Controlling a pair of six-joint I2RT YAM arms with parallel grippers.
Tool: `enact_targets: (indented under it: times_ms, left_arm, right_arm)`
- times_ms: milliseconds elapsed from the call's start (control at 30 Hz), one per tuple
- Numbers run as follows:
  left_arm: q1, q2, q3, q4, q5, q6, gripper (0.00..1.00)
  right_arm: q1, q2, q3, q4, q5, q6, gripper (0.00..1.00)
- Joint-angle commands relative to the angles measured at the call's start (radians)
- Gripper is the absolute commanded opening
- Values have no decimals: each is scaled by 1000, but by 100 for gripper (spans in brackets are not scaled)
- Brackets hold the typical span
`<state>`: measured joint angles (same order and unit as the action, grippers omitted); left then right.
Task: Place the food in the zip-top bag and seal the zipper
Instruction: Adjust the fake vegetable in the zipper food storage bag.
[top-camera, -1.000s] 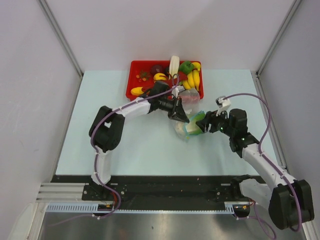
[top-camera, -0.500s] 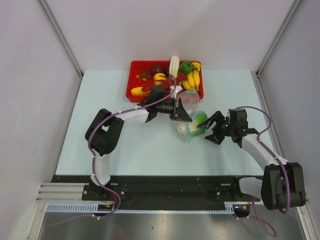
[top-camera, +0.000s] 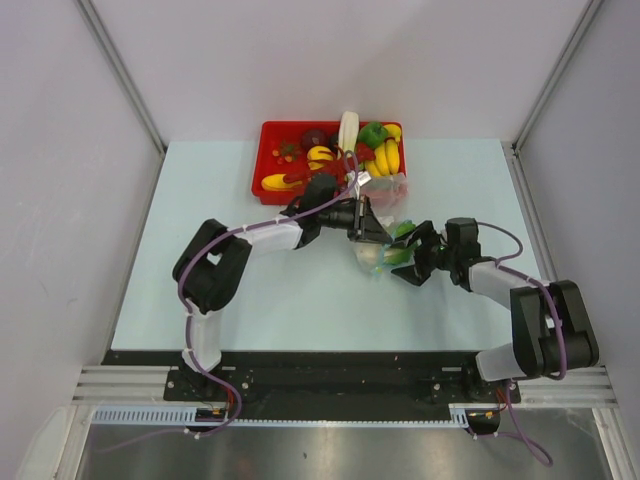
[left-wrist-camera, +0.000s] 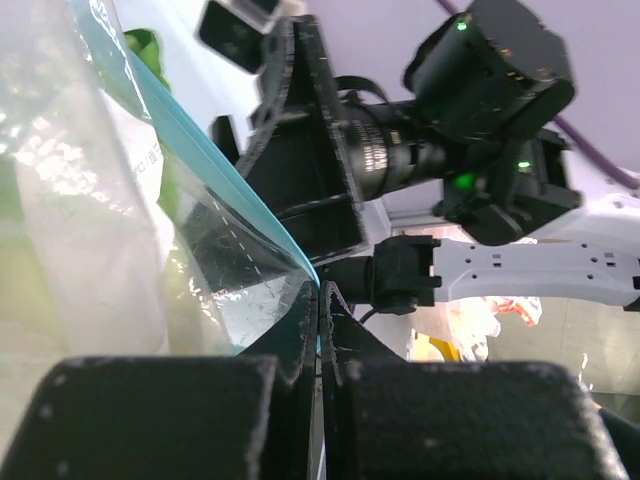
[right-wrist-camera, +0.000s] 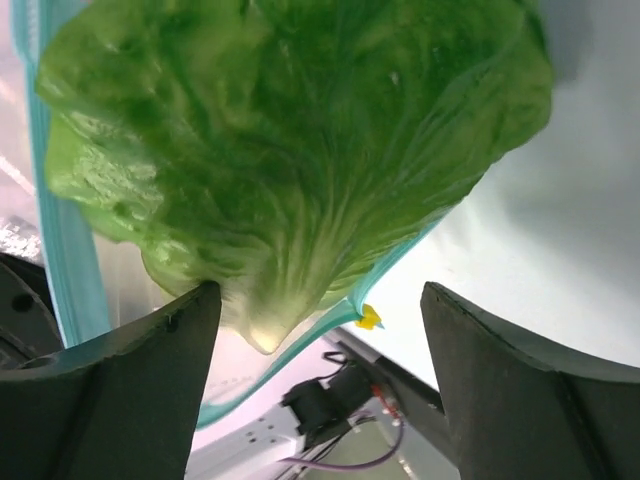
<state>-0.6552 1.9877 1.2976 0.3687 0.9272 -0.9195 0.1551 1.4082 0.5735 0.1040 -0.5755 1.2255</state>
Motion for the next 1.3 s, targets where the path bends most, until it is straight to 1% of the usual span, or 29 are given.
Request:
enact_targets:
  times_ms: [0,100,133,167,200,300,333,400,433,467,500,567,600,633,700,733,833,900,933,967,1000,1033,1067,1100,1133,1167,1267]
  left_arm:
    - [-26,-15,29,108,68,-67,0]
    - [-26,-12,38,134,81,-97,0]
    - [-26,-7,45,130,88,-117,0]
    - [-26,-4,52,109,93,-122,0]
    - [-26,2,74,87,96,-119,0]
    - [-27,17,109,20,93,-96,0]
    - [-26,28,124,3,97,-99,0]
    - [-26,51,170,-43,108,-104,0]
    - [-26,59,187,-71,108,-99,0]
    - [-26,66,202,-105,111,-99,0]
    - [-27,72,222,-108,120,-105,0]
    - [-27,71,241,-152,128,-85,0]
    - [-27,72,256,-166,139,-69,0]
    - [-29,71,258,-166,147,-70,0]
    - [-35,79,262,-174,168,-73,0]
    - [-40,83,269,-168,179,-77,0]
    - [-64,131,333,-174,234,-93,0]
    - [-93,167,399,-148,272,-125,0]
    - [-101,177,422,-125,297,-137,0]
    - [-107,184,439,-81,305,-163,0]
    - [-119,200,445,3,318,-294,0]
    - [-124,210,462,86,338,-329,0]
    - [-129,220,509,87,347,-331,0]
    - [-133,229,514,132,354,-391,0]
    - [-135,229,513,264,355,-430,0]
    - [-135,227,506,301,357,-452,0]
    - [-135,208,491,396,360,-512,0]
  right_arm:
    - [-34,46,-3,281,-61,126,82]
    - [-75,72,-4,342,-53,126,73]
    - [-83,83,-12,376,-64,143,64]
    - [-91,96,-21,429,-76,164,61]
    - [-104,106,-29,556,-92,192,58]
    - [-123,94,-35,688,-110,239,47]
    - [-137,87,-37,721,-124,241,36]
    - [-147,54,-38,764,-150,236,29]
    - [-176,29,-40,754,-176,217,24]
    - [-186,3,-40,720,-190,171,23]
    - [-195,-64,-40,589,-204,63,22]
    - [-222,-145,-40,425,-225,-79,23]
    - [-229,-193,-38,279,-231,-203,25]
    - [-238,-278,-38,207,-222,-255,26]
    - [-238,-359,-38,66,-189,-345,27]
    - [-232,-406,-38,37,-179,-412,24]
    - [-190,-440,-38,-36,-123,-547,16]
    - [-164,-442,-38,-33,-103,-570,13]
    - [-158,-440,-34,-33,-89,-577,8]
    - [-158,-454,-32,-27,-74,-575,7]
    - [-158,-462,-34,-18,-37,-571,5]
    - [-158,-471,-40,2,-12,-560,0]
    - [-132,-485,-46,72,12,-529,0]
    - [-141,-486,-53,124,46,-496,0]
    - [-147,-482,-57,175,63,-459,0]
    - [-147,-463,-55,285,74,-372,0]
    - [-147,-440,-15,353,101,-298,0]
